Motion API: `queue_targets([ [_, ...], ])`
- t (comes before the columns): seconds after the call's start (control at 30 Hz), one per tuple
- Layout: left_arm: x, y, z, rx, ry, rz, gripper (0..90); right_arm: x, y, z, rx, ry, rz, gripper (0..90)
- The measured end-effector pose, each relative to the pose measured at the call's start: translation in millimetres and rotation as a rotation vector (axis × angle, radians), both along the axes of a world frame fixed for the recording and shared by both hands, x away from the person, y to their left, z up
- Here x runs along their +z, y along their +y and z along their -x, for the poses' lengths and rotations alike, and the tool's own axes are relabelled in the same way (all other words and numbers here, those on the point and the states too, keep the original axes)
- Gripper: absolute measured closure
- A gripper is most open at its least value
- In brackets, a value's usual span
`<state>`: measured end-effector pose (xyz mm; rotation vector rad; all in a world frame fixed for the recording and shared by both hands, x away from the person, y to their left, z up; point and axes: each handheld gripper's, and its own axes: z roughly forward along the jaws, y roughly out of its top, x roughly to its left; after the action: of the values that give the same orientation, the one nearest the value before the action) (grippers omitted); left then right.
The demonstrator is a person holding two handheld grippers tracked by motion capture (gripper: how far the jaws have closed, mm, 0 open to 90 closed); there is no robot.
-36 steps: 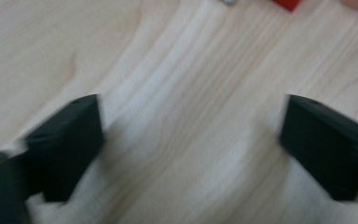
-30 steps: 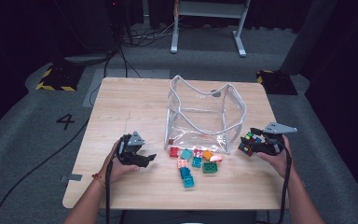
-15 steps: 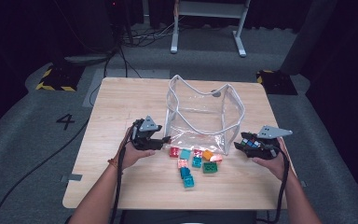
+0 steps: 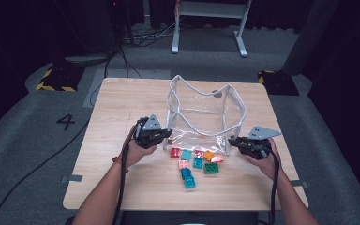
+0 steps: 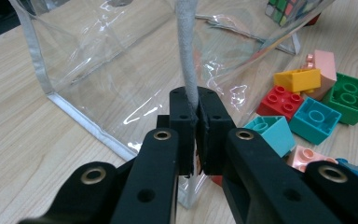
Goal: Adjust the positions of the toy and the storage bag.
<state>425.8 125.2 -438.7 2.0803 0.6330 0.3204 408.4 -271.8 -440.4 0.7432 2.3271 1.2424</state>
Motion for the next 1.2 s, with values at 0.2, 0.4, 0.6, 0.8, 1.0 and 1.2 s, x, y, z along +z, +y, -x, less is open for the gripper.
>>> queue_targets([
  [0.2, 0.5, 3.0, 6.4, -0.011, 0.005, -0.002, 86.7, 0.3, -1.6, 4.9, 0.028, 0.003, -0.007, 84.8],
  [0.4, 2.1, 7.4, 18.9, -0.023, 0.004, -0.016, 86.6, 0.0, -1.1, 12.3, 0.055, 0.008, -0.015, 85.3],
  [0.6, 1.6, 11.6, 31.4, -0.037, -0.005, -0.020, 86.4, 0.4, 0.2, 21.3, 0.078, 0.011, -0.011, 85.3],
  [0.8, 1.9, 14.5, 39.9, -0.045, 0.003, -0.024, 85.6, 0.5, 0.9, 26.8, 0.094, 0.020, -0.017, 84.9],
  [1.0, -5.2, 28.7, 45.9, 0.006, 0.020, -0.057, 65.5, 5.6, -12.3, 31.5, 0.066, 0.004, -0.037, 64.8],
  [1.2, -20.9, 46.8, 52.4, 0.054, 0.087, -0.109, 50.5, 3.8, -44.4, 29.1, -0.029, -0.018, -0.030, 39.3],
])
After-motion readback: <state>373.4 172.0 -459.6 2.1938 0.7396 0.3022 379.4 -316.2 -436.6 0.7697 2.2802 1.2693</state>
